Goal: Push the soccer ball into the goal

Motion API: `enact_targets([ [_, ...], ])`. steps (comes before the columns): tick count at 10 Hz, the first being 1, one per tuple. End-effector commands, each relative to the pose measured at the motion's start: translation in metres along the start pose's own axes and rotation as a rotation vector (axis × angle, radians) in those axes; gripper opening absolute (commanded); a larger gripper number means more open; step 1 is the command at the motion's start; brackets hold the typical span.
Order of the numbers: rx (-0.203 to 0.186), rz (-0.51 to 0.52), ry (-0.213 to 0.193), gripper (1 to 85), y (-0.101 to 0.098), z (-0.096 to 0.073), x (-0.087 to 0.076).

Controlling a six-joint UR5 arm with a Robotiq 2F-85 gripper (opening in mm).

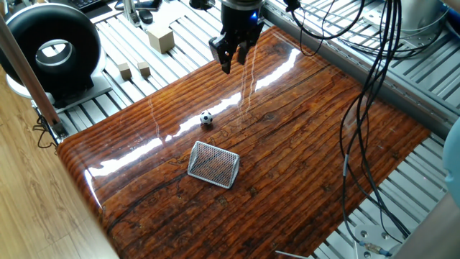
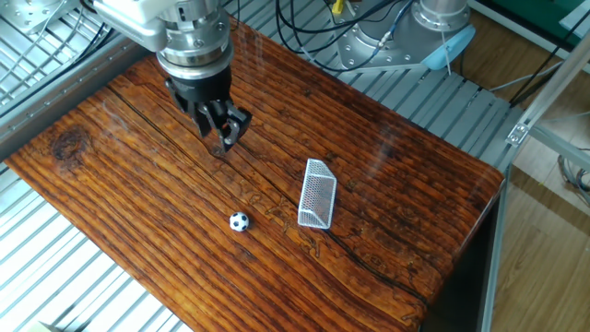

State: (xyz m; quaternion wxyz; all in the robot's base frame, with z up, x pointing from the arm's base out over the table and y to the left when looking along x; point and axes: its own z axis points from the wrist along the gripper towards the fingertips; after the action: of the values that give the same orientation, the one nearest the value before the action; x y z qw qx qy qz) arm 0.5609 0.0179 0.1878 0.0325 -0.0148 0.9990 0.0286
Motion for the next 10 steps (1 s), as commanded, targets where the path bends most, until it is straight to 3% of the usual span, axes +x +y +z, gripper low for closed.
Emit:
enact_targets([
  [1,-0.035,-0.001,-0.03,1.0,0.0103,0.0031,-0.0081],
  [10,-0.031,0.011,-0.028,1.0,0.01,0.004,-0.0077],
])
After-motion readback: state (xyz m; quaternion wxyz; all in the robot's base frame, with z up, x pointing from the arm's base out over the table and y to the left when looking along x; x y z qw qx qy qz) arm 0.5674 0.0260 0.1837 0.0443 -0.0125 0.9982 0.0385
